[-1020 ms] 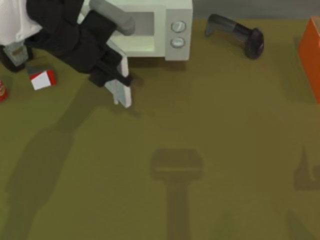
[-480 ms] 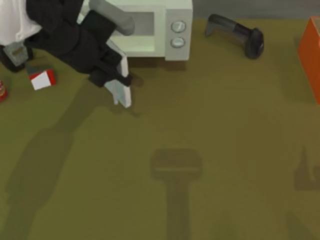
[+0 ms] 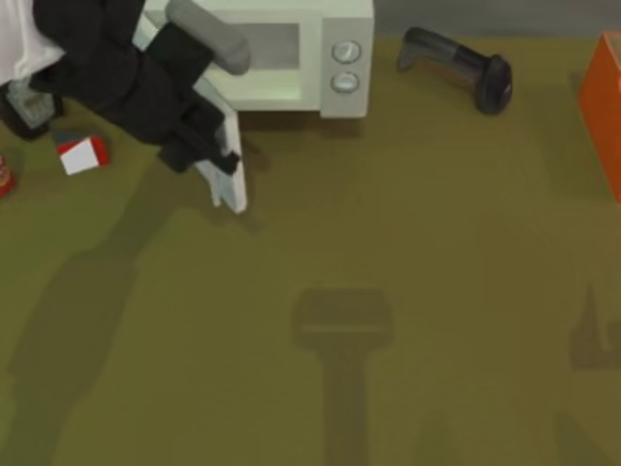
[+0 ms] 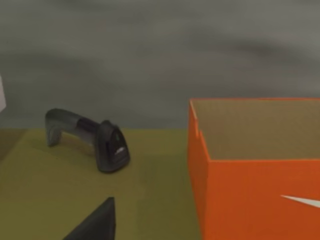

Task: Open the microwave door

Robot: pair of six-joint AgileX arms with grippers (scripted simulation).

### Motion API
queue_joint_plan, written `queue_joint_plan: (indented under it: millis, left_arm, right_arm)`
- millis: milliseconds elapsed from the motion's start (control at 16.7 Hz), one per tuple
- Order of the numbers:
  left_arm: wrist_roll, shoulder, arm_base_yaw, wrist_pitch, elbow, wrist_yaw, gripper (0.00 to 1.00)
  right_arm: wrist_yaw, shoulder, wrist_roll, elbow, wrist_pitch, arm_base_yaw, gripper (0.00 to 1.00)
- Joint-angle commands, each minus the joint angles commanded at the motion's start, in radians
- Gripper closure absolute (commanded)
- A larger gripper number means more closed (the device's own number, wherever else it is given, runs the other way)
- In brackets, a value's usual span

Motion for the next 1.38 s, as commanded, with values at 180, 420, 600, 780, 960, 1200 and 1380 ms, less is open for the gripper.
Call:
queue_joint_plan:
  millis: [180, 420, 600, 780, 960, 1200, 1380]
  left_arm:
    - [0.073, -0.013, 0.03, -0.015, -0.01, 0.035, 1.0]
    - [0.087, -0.014, 0.036, -0.021, -0.015, 0.041, 1.0]
    - [0.087, -0.014, 0.036, -0.021, -0.015, 0.041, 1.0]
    - [0.087, -0.014, 0.036, -0.021, -0.015, 0.041, 1.0]
    - [0.087, -0.014, 0.036, -0.021, -0.015, 0.041, 1.0]
    - [0.087, -0.014, 0.036, -0.021, -0.015, 0.041, 1.0]
    - [0.087, -0.014, 0.036, -0.021, -0.015, 0.041, 1.0]
  right_arm:
    - [0.0, 0.0, 0.0, 0.0, 0.0, 0.0, 0.0]
    - [0.0, 0.0, 0.0, 0.0, 0.0, 0.0, 0.0]
    - [0.0, 0.0, 0.0, 0.0, 0.0, 0.0, 0.0]
    - [0.0, 0.0, 0.0, 0.0, 0.0, 0.0, 0.0]
    - [0.0, 0.0, 0.0, 0.0, 0.0, 0.0, 0.0]
    - [0.0, 0.0, 0.0, 0.0, 0.0, 0.0, 0.0]
    - [0.0, 0.0, 0.0, 0.0, 0.0, 0.0, 0.0]
